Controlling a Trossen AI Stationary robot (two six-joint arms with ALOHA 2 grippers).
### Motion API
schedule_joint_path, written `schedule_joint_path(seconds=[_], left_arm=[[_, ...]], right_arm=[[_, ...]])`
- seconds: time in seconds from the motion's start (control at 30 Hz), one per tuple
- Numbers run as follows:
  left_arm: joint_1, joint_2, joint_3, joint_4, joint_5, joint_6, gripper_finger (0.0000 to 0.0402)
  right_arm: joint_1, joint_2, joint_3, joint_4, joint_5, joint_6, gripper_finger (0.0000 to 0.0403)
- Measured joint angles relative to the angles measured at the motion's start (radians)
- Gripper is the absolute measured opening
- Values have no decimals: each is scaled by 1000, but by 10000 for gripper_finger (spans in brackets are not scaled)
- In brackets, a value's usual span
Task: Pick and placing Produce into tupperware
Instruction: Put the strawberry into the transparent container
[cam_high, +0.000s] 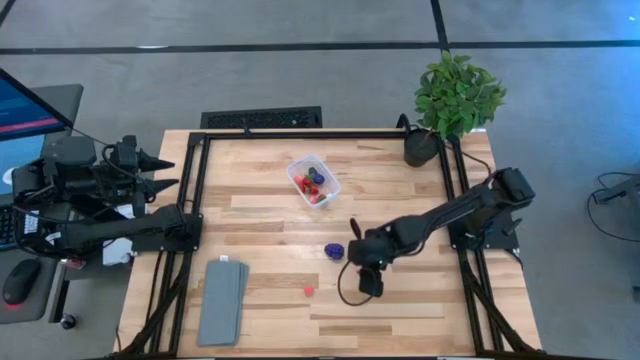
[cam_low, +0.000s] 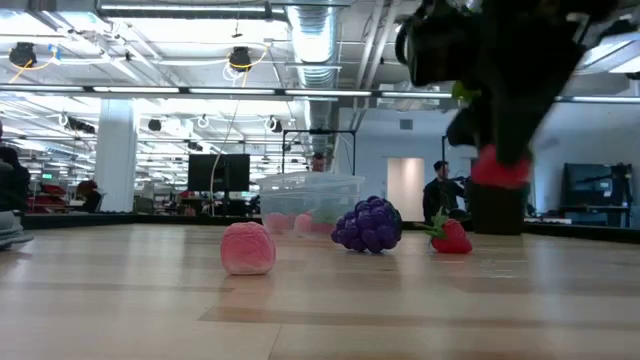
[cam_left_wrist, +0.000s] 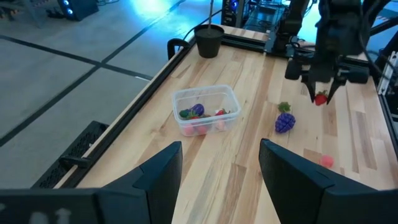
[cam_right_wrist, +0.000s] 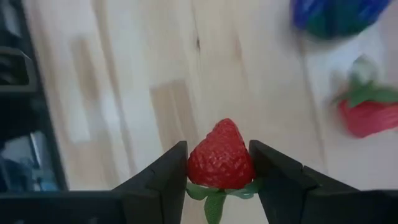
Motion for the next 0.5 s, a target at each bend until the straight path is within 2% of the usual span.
schedule_joint_path(seconds=[0.3, 0.5], left_arm=[[0, 0, 0, 0, 0, 1, 203], [0, 0, 0, 0, 0, 5, 203]], right_arm=[[-108, -144, 1, 121, 3, -7, 181], [-202, -209, 1, 220, 3, -46, 192]])
